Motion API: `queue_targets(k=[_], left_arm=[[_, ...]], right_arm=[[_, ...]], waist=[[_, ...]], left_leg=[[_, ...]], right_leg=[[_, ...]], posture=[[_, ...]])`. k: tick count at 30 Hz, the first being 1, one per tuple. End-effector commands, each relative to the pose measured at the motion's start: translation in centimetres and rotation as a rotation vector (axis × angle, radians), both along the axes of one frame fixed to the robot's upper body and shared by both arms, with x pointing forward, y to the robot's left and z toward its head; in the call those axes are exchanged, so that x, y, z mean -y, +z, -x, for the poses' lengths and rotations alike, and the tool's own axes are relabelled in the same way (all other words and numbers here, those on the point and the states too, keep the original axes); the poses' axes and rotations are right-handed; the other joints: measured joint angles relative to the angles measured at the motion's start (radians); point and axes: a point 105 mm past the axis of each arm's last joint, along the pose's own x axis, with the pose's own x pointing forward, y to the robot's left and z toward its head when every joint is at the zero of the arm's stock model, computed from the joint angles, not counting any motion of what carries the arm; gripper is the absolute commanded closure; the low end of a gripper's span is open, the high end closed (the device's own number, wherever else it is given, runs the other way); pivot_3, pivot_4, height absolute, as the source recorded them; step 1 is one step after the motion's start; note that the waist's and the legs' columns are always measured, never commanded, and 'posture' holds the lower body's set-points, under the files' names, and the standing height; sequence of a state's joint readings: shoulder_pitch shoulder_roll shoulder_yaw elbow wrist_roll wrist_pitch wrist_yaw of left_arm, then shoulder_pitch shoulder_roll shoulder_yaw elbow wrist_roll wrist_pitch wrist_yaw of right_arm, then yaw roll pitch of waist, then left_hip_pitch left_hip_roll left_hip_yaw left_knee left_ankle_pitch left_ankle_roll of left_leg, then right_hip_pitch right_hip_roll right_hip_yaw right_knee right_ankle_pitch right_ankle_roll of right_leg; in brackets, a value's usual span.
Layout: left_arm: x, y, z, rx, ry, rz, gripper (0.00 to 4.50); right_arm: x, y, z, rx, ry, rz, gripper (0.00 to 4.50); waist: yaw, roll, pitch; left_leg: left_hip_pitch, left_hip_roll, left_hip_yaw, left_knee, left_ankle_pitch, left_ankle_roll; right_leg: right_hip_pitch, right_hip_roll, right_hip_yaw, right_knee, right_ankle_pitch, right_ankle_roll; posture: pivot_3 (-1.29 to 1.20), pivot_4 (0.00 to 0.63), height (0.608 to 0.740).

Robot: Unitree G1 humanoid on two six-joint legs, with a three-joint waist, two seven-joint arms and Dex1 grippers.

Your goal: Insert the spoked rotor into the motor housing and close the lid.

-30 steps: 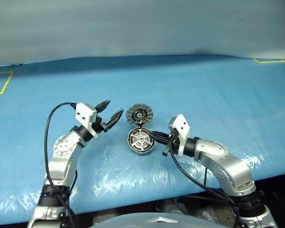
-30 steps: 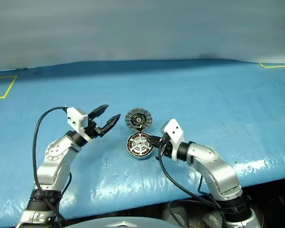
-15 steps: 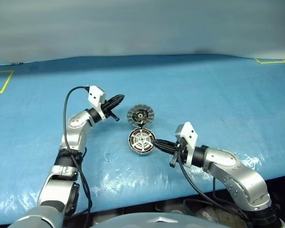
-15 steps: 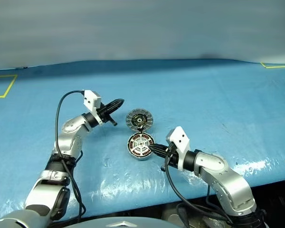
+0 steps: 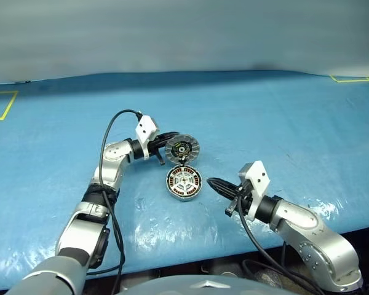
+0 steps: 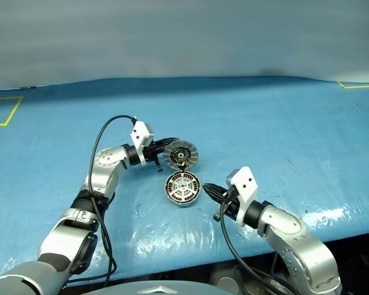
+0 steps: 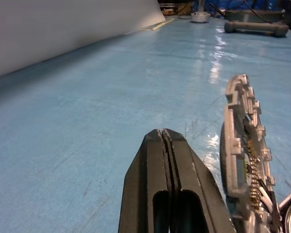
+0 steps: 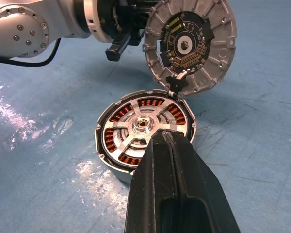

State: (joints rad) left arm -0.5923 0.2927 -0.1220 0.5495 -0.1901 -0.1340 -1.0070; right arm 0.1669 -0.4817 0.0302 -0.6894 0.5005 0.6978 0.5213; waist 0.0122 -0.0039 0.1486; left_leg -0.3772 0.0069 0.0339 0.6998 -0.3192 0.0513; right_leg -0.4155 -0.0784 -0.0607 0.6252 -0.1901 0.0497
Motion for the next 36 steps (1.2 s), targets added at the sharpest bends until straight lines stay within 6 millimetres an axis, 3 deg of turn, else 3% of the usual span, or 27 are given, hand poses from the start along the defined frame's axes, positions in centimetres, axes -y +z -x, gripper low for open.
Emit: queue_targets(k=[1,9,16,20,27,31,36], left_arm=[[1.3,2.0,2.1,0.119,-0.156,-0.034,4.48],[2.2,2.9,5.4,0.164,-0.336,-0.098,4.48],[2.2,-0.4,6.7,0.169,-0.419,-0.281,4.48],[2.5,-1.3,7.3,0.181,-0.454,-0.317,4.48],[3.2,-2.2,8.4,0.143,-0.480,-0.292,4.48],[2.3,-3.6,8.3,0.157,-0.470,-0.376,4.48],[1.8,-3.8,8.2,0.182,-0.455,-0.413,4.48]], right_arm=[[0.1,1.4,0.1,0.062,-0.004,0.004,4.50],[0.4,1.7,-0.3,0.075,-0.012,0.000,4.50],[1.0,4.2,-1.1,0.146,-0.035,-0.062,4.50],[0.9,5.5,-1.2,0.198,-0.005,-0.046,4.50],[0.4,4.9,-1.5,0.181,0.001,-0.026,4.50],[0.2,4.4,-1.7,0.172,0.006,-0.009,4.50],[-0.1,4.2,-1.9,0.175,0.015,0.010,4.50]], waist=[[0.000,0.000,0.000],[0.002,0.000,0.000],[0.002,0.000,0.000],[0.003,0.000,0.000],[0.002,0.000,0.000],[0.002,0.000,0.000],[0.002,0.000,0.000]], left_leg=[[0.000,0.001,0.000,0.000,0.000,-0.001],[0.000,0.003,0.000,0.000,0.000,0.000],[0.000,0.002,0.000,0.000,-0.001,0.001],[0.000,0.002,0.000,0.000,-0.001,0.002],[0.000,0.002,0.000,0.000,-0.001,0.002],[0.000,0.002,0.000,0.000,-0.001,0.002],[0.001,0.003,0.000,0.000,-0.001,0.002]], right_leg=[[0.000,0.000,0.000,0.000,0.000,0.000],[0.000,-0.001,0.001,0.000,0.000,0.000],[0.000,0.000,0.001,0.000,0.000,0.000],[0.000,0.000,0.001,0.000,0.000,0.000],[0.000,0.000,0.001,0.000,0.000,0.000],[0.000,0.000,0.001,0.000,0.000,0.000],[0.000,0.000,0.001,0.001,0.000,0.000]], posture=[[0.00,0.150,0.740],[0.00,0.150,0.740],[0.00,0.150,0.740],[0.00,0.150,0.740],[0.00,0.150,0.740],[0.00,0.150,0.740],[0.00,0.150,0.740]])
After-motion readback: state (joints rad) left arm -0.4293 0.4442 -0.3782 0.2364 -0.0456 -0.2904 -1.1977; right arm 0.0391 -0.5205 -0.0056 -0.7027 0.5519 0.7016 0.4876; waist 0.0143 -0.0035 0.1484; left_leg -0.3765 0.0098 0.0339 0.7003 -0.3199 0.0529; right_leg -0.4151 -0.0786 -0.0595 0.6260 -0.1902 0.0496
